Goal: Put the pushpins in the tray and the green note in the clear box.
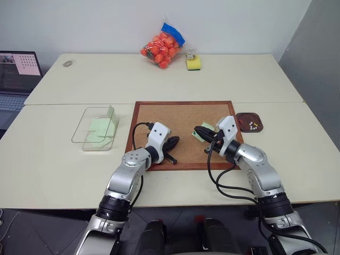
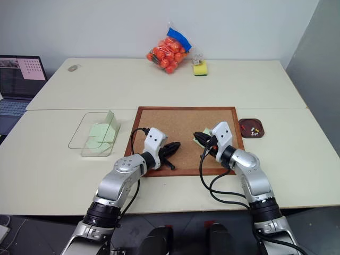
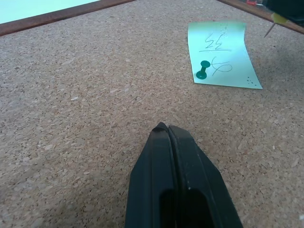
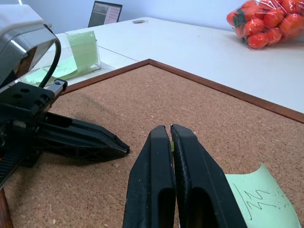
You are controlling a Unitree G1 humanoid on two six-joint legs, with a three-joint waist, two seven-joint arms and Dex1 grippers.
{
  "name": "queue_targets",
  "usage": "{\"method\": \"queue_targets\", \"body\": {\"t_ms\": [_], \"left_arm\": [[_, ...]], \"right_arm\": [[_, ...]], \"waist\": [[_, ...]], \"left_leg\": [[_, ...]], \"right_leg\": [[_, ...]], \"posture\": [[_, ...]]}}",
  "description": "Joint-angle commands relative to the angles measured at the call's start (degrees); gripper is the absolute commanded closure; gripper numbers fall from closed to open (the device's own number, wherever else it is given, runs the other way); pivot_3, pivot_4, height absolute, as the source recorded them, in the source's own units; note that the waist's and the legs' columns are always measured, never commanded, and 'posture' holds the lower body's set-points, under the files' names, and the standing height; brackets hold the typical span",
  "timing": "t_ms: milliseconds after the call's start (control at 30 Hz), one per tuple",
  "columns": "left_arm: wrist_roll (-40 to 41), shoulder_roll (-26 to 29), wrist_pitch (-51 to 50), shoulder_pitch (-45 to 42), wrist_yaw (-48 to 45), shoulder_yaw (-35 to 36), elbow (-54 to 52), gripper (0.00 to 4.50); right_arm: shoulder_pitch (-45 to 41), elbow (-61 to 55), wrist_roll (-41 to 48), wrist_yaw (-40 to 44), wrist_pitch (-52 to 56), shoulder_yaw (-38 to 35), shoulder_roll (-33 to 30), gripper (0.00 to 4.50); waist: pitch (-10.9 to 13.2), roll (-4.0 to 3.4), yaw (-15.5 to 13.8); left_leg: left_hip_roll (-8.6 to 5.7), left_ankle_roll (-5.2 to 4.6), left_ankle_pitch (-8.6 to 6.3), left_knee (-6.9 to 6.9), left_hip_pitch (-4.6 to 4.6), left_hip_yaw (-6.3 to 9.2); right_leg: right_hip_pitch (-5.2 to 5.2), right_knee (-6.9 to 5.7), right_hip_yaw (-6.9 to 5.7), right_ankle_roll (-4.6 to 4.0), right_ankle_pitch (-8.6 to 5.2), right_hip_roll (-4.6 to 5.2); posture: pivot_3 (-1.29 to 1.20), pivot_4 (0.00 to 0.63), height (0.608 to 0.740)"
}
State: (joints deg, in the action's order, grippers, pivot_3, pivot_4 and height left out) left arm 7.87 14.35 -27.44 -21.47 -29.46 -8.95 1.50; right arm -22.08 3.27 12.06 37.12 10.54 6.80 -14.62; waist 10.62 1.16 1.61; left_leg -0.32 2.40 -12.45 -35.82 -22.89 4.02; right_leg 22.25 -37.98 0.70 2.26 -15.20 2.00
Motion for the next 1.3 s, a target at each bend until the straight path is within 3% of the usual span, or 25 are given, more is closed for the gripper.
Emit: {"method": "queue_targets", "body": {"t_ms": [33,433,967,1000,1033,1300], "left_arm": [[-0.4,0.1,-1.0,0.5,-0.1,-0.7,0.2,4.50],[-0.5,0.1,-0.7,1.3,-0.3,-1.1,-0.2,4.50],[-0.7,0.0,-0.6,1.1,0.0,-0.8,-0.1,4.50],[-0.7,0.0,-0.6,1.1,0.1,-0.8,-0.2,4.50],[-0.7,0.0,-0.6,1.1,0.1,-0.7,-0.2,4.50],[-0.8,-0.1,-0.7,1.1,0.3,-0.8,-0.3,4.50]], "right_arm": [[-0.8,-0.4,0.1,-1.7,-1.0,-1.9,0.1,4.46],[-8.2,15.1,-6.7,-26.8,-1.9,-15.3,-2.4,4.46],[-15.3,27.8,-6.5,-31.9,-2.3,-17.8,-3.4,4.46],[-15.3,28.1,-6.6,-32.0,-2.4,-17.8,-3.6,4.00],[-15.4,28.3,-6.6,-32.1,-2.5,-17.8,-3.7,3.95],[-15.5,28.7,-6.6,-32.2,-2.9,-17.8,-4.1,2.30]], "waist": [[0.0,0.00,0.0],[0.0,0.00,0.0],[0.0,0.00,0.1],[0.0,0.00,0.1],[0.0,0.00,0.1],[0.0,0.00,0.1]], "left_leg": [[0.00,0.00,0.00,0.00,0.00,0.00],[-0.01,0.00,0.00,0.02,0.00,-0.08],[-0.01,0.00,0.00,0.01,0.00,-0.21],[-0.01,0.00,0.00,0.01,0.01,-0.23],[0.00,-0.01,0.00,0.01,0.01,-0.23],[0.00,0.00,0.00,0.01,0.01,-0.23]], "right_leg": [[0.00,0.00,0.01,0.00,0.00,0.00],[0.02,-0.01,0.07,-0.17,0.09,0.01],[0.02,-0.02,0.15,-0.28,0.16,0.01],[0.02,-0.02,0.16,-0.28,0.16,0.01],[0.02,-0.02,0.16,-0.28,0.16,0.01],[0.02,-0.03,0.16,-0.28,0.16,0.01]], "posture": [[0.00,0.150,0.740],[0.00,0.150,0.740],[0.00,0.150,0.740],[0.00,0.150,0.740],[0.00,0.150,0.740],[0.00,0.150,0.740]]}}
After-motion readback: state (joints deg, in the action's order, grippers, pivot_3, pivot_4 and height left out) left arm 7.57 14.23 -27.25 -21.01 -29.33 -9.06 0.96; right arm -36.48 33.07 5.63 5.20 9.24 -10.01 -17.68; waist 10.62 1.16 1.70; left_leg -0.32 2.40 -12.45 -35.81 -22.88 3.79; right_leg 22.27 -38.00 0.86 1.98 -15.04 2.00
